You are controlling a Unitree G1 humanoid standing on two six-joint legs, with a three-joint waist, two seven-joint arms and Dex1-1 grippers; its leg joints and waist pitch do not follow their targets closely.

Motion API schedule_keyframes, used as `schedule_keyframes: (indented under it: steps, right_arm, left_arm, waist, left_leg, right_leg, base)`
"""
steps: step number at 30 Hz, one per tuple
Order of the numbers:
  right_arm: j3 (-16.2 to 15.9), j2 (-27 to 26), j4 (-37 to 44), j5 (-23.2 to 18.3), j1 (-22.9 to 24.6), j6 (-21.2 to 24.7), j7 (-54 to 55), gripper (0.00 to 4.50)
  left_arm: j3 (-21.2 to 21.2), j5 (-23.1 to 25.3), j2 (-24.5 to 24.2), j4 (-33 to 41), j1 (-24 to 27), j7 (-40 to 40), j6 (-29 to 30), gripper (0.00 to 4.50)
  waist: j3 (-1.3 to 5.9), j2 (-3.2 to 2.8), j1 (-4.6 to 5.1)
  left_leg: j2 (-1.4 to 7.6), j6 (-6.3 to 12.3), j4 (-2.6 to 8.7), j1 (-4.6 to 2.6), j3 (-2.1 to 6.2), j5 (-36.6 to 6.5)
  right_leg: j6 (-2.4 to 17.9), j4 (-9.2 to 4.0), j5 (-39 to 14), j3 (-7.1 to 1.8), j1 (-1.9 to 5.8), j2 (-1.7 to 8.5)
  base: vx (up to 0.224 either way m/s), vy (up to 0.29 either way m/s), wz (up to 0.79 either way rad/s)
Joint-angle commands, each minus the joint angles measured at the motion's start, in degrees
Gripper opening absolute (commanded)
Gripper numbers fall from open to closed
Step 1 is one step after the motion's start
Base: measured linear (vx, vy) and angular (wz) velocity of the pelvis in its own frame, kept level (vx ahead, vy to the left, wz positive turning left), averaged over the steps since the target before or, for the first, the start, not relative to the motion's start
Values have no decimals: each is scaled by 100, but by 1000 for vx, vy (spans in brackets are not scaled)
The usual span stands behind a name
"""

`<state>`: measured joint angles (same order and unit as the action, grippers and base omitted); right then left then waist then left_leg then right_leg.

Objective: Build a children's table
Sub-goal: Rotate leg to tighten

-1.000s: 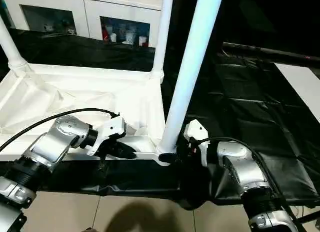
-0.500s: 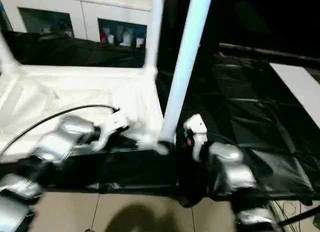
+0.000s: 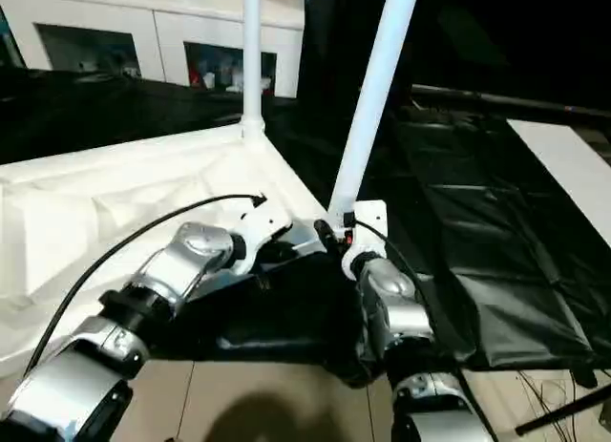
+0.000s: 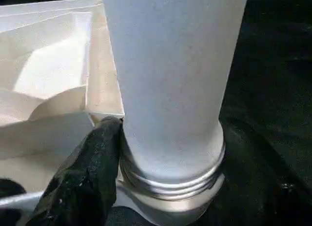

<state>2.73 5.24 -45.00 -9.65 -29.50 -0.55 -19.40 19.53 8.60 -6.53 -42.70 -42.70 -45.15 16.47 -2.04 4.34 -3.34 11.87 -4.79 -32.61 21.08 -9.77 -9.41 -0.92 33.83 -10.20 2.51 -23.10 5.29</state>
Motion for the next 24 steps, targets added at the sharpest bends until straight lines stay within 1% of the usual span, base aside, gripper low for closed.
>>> schedule_keyframes:
  steps: [1, 2, 3, 4, 5, 6, 7, 8, 9, 10, 11, 12, 13, 15, 17, 18, 20, 21, 24]
  right_arm:
    - [-135, 138, 289, -91, 26, -13, -537, 338]
    - [-147, 316, 383, -162, 67, 74, -893, 340]
    - [-149, 355, 405, -182, 77, 94, -979, 348]
    - [-214, 520, 518, -225, 129, 172, -1349, 360]
    - [-324, 697, 615, -198, 184, 213, -1693, 372]
    - [-445, 871, 711, -144, 243, 198, -1992, 380]
    - [-599, 1113, 833, -53, 338, 64, -2392, 385]
    - [-633, 1167, 857, -30, 359, 25, -2479, 385]
    - [-752, 1458, 1072, -9, 502, -94, -2985, 385]
    - [-787, 1557, 1164, -12, 555, -125, -3170, 385]
    - [-826, 1669, 1285, -38, 625, -135, -3383, 385]
    - [-853, 1745, 1376, -62, 672, -129, -3546, 385]
    - [-890, 1824, 1467, -85, 723, -130, -3700, 385]
    - [-949, 1925, 1600, -129, 793, -95, -3951, 385]
    - [-1062, 2059, 1784, -186, 893, -38, -4273, 385]
    - [-1108, 2108, 1854, -208, 928, -17, -4381, 385]
    - [-1143, 2122, 1912, -232, 957, 35, -4479, 385]
    - [-1141, 2096, 1923, -257, 964, 73, -4515, 368]
    - [-1179, 2013, 1900, -256, 962, 140, -4568, 345]
  left_arm:
    - [380, 22, -47, -70, 228, -501, -102, 0]
    - [411, 24, -158, -37, 252, -670, -173, 0]
    - [419, 25, -183, -31, 257, -710, -203, 0]
    - [434, 6, -269, 15, 279, -864, -196, 0]
    - [453, 4, -348, 32, 292, -1018, -260, 0]
    - [481, -9, -431, 67, 314, -1202, -378, 0]
    - [494, -53, -539, 115, 339, -1492, -359, 0]
    - [496, -64, -563, 124, 344, -1561, -354, 0]
    - [576, -126, -766, 256, 418, -2057, -573, 0]
    - [604, -176, -848, 345, 455, -2274, -543, 0]
    - [632, -229, -942, 448, 493, -2487, -533, 0]
    - [648, -279, -1012, 527, 522, -2645, -554, 0]
    - [661, -341, -1085, 614, 559, -2817, -602, 0]
    - [661, -377, -1168, 690, 582, -2933, -579, 0]
    - [643, -383, -1275, 732, 592, -3019, -600, 0]
    - [627, -374, -1316, 738, 592, -3049, -624, 0]
    - [593, -377, -1363, 744, 592, -3097, -657, 0]
    - [586, -382, -1384, 754, 598, -3118, -661, 0]
    - [581, -389, -1416, 780, 616, -3133, -651, 0]
  waist:
    - [276, -53, -23]
    - [283, -62, -34]
    - [289, -43, -50]
    - [296, -55, -58]
    - [296, -49, -64]
    - [299, -60, -84]
    - [303, -52, -97]
    - [310, -46, -136]
    - [315, -46, -166]
    - [323, -44, -200]
    - [321, -49, -206]
    - [322, -53, -206]
    - [326, -57, -207]
    - [314, -70, -198]
    - [300, -72, -202]
    - [282, -78, -209]
    - [271, -66, -206]
    - [270, -68, -198]
    - [270, -66, -189]
  left_leg:
    - [78, -14, 438, -47, 21, -2386]
    - [82, -4, 435, -43, 18, -2312]
    - [82, 67, 429, -27, 6, -2135]
    - [87, 86, 419, -28, -7, -2053]
    - [93, 136, 407, -31, -21, -1901]
    - [92, 185, 400, -38, -30, -1807]
    - [95, 216, 387, -50, -41, -1769]
    - [105, 262, 370, -51, -52, -1600]
    - [102, 310, 371, -23, -51, -1375]
    - [101, 350, 352, -29, -66, -1223]
    - [103, 363, 354, -38, -64, -1171]
    - [106, 404, 354, -26, -59, -1122]
    - [111, 426, 352, -42, -60, -1108]
    - [122, 429, 362, -60, -61, -1187]
    - [124, 395, 369, -76, -67, -1377]
    - [129, 344, 389, -78, -64, -1514]
    - [128, 260, 408, -75, -53, -1715]
    - [126, 199, 413, -78, -47, -1830]
    - [128, 126, 421, -80, -38, -1886]
  right_leg:
    - [768, -513, -2234, -112, 153, 208]
    - [814, -495, -2093, -119, 164, 215]
    - [901, -469, -1828, -124, 199, 209]
    - [957, -446, -1676, -134, 198, 209]
    - [1057, -418, -1413, -140, 202, 202]
    - [1110, -409, -1313, -137, 216, 204]
    - [1136, -411, -1256, -136, 212, 203]
    - [1196, -380, -1029, -142, 233, 207]
    - [1258, -344, -772, -142, 263, 208]
    - [1302, -310, -525, -147, 274, 206]
    - [1348, -294, -402, -146, 275, 201]
    - [1412, -264, -240, -138, 295, 196]
    - [1457, -257, -173, -136, 292, 200]
    - [1522, -264, -212, -134, 286, 197]
    - [1506, -291, -460, -138, 276, 198]
    - [1464, -318, -698, -144, 268, 207]
    - [1362, -350, -1087, -144, 263, 219]
    - [1294, -371, -1333, -146, 251, 226]
    - [1206, -392, -1540, -149, 231, 232]
  base:
    - [0, 0, 0]
    - [0, 0, 0]
    - [0, 0, 0]
    - [0, 0, 0]
    - [50, -14, 5]
    - [50, -14, 5]
    - [52, -13, 6]
    - [51, -8, 3]
    - [51, -8, 3]
    - [51, -4, -1]
    - [0, 0, 0]
    - [0, 0, 0]
    - [0, 0, 0]
    - [0, 0, 0]
    - [0, 0, 0]
    - [0, 0, 0]
    - [0, 0, 0]
    - [0, 0, 0]
    - [0, 0, 0]
